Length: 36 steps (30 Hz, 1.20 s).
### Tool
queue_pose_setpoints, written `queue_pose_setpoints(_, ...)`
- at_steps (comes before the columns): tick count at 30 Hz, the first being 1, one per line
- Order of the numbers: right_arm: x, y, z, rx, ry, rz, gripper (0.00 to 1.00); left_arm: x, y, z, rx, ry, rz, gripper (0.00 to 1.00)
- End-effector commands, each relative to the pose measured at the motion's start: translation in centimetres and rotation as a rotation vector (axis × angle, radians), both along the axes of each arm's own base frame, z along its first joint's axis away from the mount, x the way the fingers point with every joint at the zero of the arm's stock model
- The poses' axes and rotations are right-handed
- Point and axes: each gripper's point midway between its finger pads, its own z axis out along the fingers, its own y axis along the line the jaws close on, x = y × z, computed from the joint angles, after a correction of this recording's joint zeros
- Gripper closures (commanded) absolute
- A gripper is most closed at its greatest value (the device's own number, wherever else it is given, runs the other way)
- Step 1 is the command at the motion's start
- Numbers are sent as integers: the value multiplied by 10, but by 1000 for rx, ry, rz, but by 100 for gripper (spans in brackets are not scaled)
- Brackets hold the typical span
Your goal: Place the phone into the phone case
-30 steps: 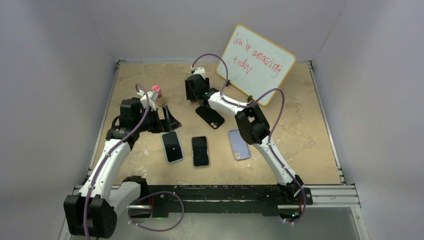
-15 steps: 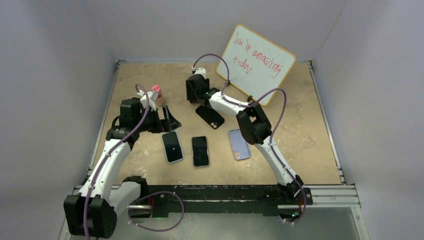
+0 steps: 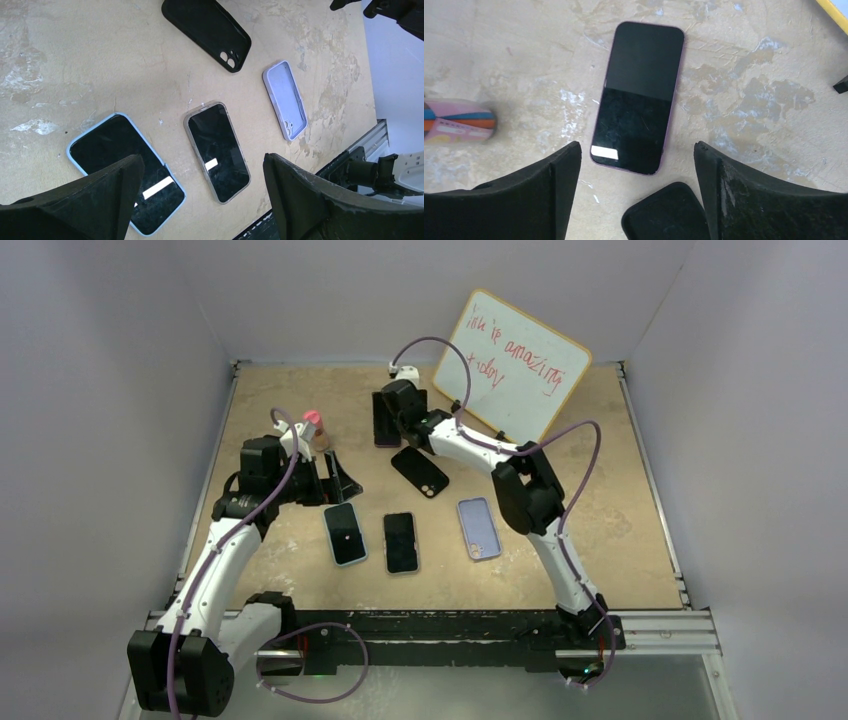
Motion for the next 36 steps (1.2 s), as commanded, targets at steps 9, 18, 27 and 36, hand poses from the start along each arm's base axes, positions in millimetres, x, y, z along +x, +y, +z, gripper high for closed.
queue_pose_setpoints(9, 12, 13, -20, -46, -47, -55, 1, 6, 7, 10, 20, -60, 31, 6)
queue_pose_setpoints(18, 12, 24, -60, -136, -38, -71, 1, 6, 7, 8, 20, -55, 34, 6)
queue_pose_setpoints(27, -7, 12, -94, -179, 50, -76, 19, 7, 7, 8, 18, -52, 32, 6)
queue_pose_setpoints(36, -9, 14, -83, -174, 53, -59, 49, 7, 9, 11, 17, -65, 40, 6)
